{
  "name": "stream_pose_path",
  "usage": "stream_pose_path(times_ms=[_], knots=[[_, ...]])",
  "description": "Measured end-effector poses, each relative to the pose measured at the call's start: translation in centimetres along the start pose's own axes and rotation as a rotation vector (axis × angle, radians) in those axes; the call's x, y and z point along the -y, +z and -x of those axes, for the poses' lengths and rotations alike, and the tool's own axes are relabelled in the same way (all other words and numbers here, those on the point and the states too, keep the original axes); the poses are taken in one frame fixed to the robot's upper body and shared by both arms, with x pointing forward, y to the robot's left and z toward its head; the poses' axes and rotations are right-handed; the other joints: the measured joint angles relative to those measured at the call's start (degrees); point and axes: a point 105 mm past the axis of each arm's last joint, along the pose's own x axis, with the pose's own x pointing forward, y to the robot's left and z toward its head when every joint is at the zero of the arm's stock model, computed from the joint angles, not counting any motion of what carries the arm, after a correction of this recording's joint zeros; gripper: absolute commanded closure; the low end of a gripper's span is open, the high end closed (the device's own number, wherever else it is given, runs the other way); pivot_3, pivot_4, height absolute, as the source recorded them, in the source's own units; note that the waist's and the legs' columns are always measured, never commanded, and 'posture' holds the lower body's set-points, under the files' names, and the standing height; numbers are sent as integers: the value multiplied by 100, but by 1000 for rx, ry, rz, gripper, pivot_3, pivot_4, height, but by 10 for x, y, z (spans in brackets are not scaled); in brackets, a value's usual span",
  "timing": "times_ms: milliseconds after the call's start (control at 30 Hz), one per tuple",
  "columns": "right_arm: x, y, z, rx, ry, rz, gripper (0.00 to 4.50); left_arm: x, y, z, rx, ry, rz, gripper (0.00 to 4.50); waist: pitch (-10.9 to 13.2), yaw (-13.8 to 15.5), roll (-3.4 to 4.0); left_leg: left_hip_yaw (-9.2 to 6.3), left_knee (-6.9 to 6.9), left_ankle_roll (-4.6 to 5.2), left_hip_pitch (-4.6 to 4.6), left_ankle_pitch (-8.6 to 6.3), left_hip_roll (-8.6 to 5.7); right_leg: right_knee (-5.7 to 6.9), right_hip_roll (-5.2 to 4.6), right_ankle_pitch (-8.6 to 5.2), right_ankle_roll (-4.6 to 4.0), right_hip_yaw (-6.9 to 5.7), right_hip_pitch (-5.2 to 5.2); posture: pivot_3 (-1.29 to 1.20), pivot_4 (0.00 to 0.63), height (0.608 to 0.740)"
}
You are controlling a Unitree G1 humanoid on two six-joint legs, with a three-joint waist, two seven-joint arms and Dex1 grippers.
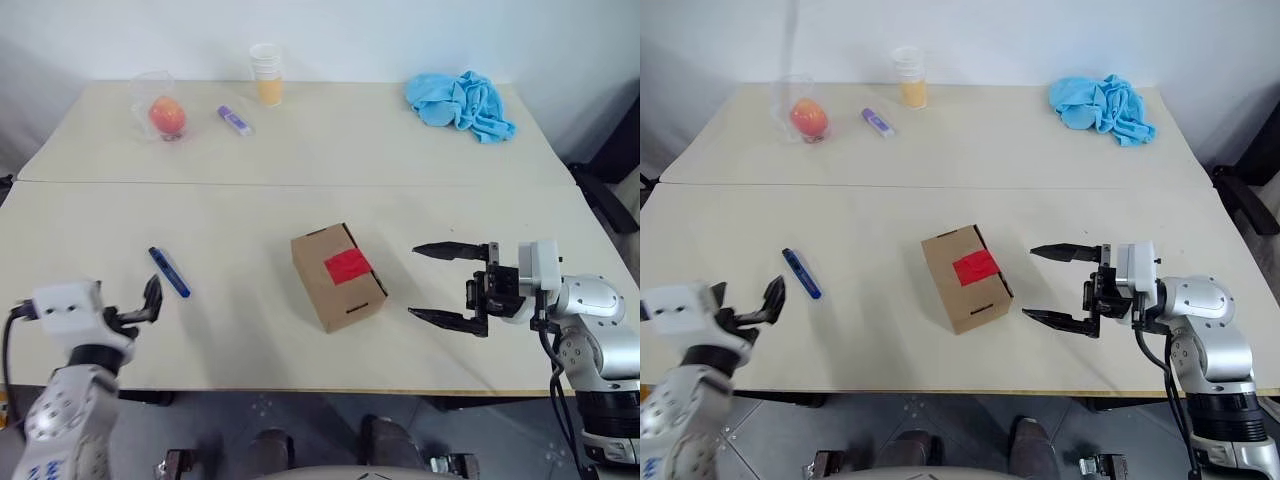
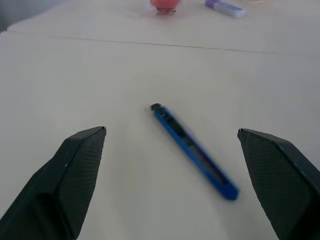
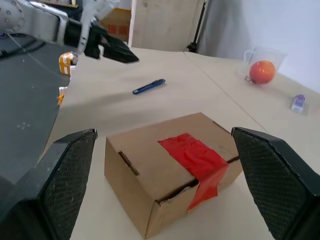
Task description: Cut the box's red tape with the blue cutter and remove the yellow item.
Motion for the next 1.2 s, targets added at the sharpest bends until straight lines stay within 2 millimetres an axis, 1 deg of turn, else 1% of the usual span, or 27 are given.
stream_pose_path(times_ms=[67,200,233,333,533,633,733,867,1100,1167,1200], knots=[[-1,3,-2,4,3,4,0,14,-6,-9,-56,22,14,14,0,26,-1,0,3,-1,-1,1,0,2,1,0,1,0,-1,0,150,740],[-2,6,-6,6,6,6,0,29,-15,-29,-158,96,17,14,0,45,-1,1,4,0,-2,1,-3,1,2,1,2,0,0,0,150,740],[-2,7,-7,7,3,9,0,31,-20,-32,-197,127,24,14,0,46,-1,0,4,0,-3,1,-3,-1,2,1,2,1,0,0,150,740],[-2,9,-8,7,-7,10,0,30,-34,-35,-289,184,21,14,1,37,-2,1,4,1,-5,0,-3,-5,2,1,2,0,-3,0,150,740],[0,11,-9,7,-27,11,0,34,-33,-49,-333,203,31,14,-1,54,1,0,6,-8,2,8,-3,0,2,3,5,0,5,0,150,740],[1,11,-10,7,-36,13,0,36,-36,-50,-346,210,63,14,-4,55,6,-1,6,-10,6,10,-2,3,2,3,5,1,8,0,150,740],[1,13,-11,9,-41,19,0,35,-38,-51,-356,216,59,577,-10,51,16,-1,6,-11,9,11,-2,4,2,3,4,2,8,0,150,740],[0,12,-10,7,-54,16,0,38,-40,-50,-360,214,32,1752,-14,32,24,1,6,-11,10,11,-1,6,3,3,4,3,7,0,150,740],[0,11,-10,6,-65,14,0,43,-42,-50,-368,193,38,3758,-20,12,34,7,4,-11,11,11,-1,6,3,3,4,6,6,0,150,740],[0,11,-10,7,-65,16,0,42,-42,-50,-369,193,35,4410,-22,12,36,7,4,-11,12,11,-1,6,3,4,4,6,6,0,150,740],[0,11,-10,7,-65,17,0,42,-42,-50,-369,192,34,4463,-23,14,38,7,4,-11,12,11,-1,6,3,3,4,7,6,0,150,740]])
